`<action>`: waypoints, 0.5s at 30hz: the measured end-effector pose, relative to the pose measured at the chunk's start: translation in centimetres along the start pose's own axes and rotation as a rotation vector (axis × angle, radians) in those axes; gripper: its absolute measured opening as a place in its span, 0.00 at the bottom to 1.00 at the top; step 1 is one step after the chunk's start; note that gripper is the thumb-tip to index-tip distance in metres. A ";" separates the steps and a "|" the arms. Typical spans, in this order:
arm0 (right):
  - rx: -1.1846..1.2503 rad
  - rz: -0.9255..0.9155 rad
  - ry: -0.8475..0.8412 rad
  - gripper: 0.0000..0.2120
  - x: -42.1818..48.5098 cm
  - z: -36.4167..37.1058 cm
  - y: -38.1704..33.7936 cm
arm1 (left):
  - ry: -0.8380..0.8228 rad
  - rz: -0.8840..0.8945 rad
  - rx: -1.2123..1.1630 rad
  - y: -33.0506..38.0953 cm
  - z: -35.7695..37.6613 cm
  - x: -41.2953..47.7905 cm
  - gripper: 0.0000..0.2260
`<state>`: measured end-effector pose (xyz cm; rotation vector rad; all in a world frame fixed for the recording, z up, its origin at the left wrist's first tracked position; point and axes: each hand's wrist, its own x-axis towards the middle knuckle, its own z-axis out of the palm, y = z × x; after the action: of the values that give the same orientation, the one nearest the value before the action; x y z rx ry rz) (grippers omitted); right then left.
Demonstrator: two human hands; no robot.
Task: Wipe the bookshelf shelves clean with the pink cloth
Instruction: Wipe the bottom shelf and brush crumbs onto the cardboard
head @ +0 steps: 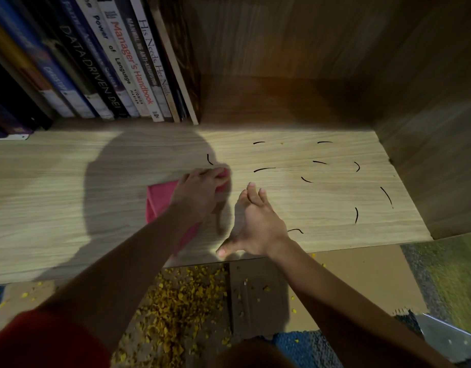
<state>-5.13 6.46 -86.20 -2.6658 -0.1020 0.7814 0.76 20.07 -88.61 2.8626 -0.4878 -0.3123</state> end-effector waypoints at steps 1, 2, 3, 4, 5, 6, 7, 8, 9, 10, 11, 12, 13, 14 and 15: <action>0.001 -0.001 -0.003 0.66 0.0 0.0 0.0 | 0.001 -0.038 0.002 -0.4 -0.5 0.7 0.26; 0.001 -0.001 -0.007 0.66 0.1 0.1 0.0 | -0.002 -0.100 -0.020 -0.7 -0.9 1.4 0.24; 0.003 0.001 -0.006 0.66 0.1 0.2 0.2 | -0.001 -0.170 -0.059 -0.7 -1.4 2.2 0.23; 0.007 0.002 -0.007 0.65 0.2 0.2 0.2 | 0.006 -0.233 -0.094 -0.6 -1.8 2.8 0.22; 0.013 0.003 -0.006 0.65 0.2 0.2 0.2 | 0.015 -0.270 -0.111 -0.2 -2.0 3.1 0.22; 0.016 0.003 0.000 0.65 0.2 0.2 0.2 | 0.016 -0.265 -0.110 0.1 -2.1 3.1 0.22; 0.014 0.000 -0.002 0.65 0.2 0.2 0.2 | 0.008 -0.231 -0.095 0.4 -2.0 2.6 0.21; 0.012 -0.003 -0.005 0.65 0.1 0.2 0.2 | -0.006 -0.175 -0.068 0.3 -1.6 1.8 0.22; 0.012 -0.004 -0.004 0.65 0.1 0.1 0.2 | -0.014 -0.115 -0.035 0.1 -1.2 1.0 0.23; 0.011 -0.005 -0.003 0.65 0.1 0.1 0.1 | -0.026 -0.075 -0.005 -0.4 -0.9 0.3 0.24; 0.007 -0.005 -0.001 0.65 0.0 0.0 0.1 | -0.034 -0.058 0.022 -1.0 -0.7 -0.1 0.26; 0.002 -0.005 0.000 0.65 0.1 0.0 0.1 | -0.028 -0.060 0.050 -1.4 -0.8 0.2 0.26; -0.003 -0.005 -0.003 0.66 0.2 0.0 0.0 | -0.013 -0.079 0.064 -1.7 -1.0 0.7 0.25; -0.004 -0.002 -0.008 0.66 0.2 0.0 0.0 | -0.003 -0.111 0.051 -1.6 -1.2 1.6 0.23; -0.005 0.001 -0.010 0.66 0.2 0.0 0.0 | 0.010 -0.155 0.024 -1.3 -1.4 2.3 0.22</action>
<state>-4.98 6.53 -86.29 -2.6666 -0.1056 0.7959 3.65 20.71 -87.96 2.9295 -0.2695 -0.3196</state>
